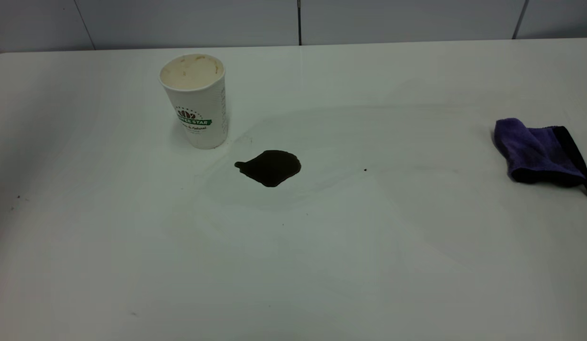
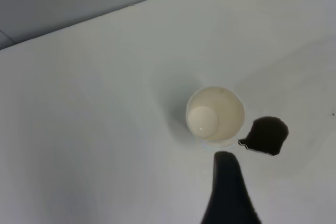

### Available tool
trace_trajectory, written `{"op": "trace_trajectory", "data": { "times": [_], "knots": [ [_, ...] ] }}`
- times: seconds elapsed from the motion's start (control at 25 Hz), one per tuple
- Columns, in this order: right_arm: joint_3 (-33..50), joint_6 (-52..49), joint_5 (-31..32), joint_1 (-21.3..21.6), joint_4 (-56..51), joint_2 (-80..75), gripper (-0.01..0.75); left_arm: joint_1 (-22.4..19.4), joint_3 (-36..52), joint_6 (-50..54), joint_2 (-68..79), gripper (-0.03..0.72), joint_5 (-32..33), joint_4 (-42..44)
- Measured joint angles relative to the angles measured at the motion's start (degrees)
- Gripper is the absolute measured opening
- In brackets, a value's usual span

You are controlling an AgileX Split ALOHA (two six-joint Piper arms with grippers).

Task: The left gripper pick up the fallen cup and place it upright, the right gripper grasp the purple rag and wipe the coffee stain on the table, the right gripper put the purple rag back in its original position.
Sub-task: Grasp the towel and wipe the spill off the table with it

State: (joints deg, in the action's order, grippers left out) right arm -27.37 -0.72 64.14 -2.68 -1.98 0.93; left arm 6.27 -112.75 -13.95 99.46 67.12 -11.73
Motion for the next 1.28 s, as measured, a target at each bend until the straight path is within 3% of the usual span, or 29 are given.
{"op": "trace_trajectory", "data": {
  "times": [0.44, 0.96, 1.28],
  "knots": [
    [0.0, 0.0, 0.0, 0.0, 0.0, 0.0, 0.239, 0.0, 34.59, 0.61, -28.69, 0.536, 0.0, 3.85],
    [0.0, 0.0, 0.0, 0.0, 0.0, 0.0, 0.239, -0.11, 67.43, 5.09, -66.73, 0.536, 0.0, 6.18],
    [0.0, 0.0, 0.0, 0.0, 0.0, 0.0, 0.239, -7.65, 79.3, 7.94, -82.44, 0.536, -0.47, 7.24]
  ]
}}
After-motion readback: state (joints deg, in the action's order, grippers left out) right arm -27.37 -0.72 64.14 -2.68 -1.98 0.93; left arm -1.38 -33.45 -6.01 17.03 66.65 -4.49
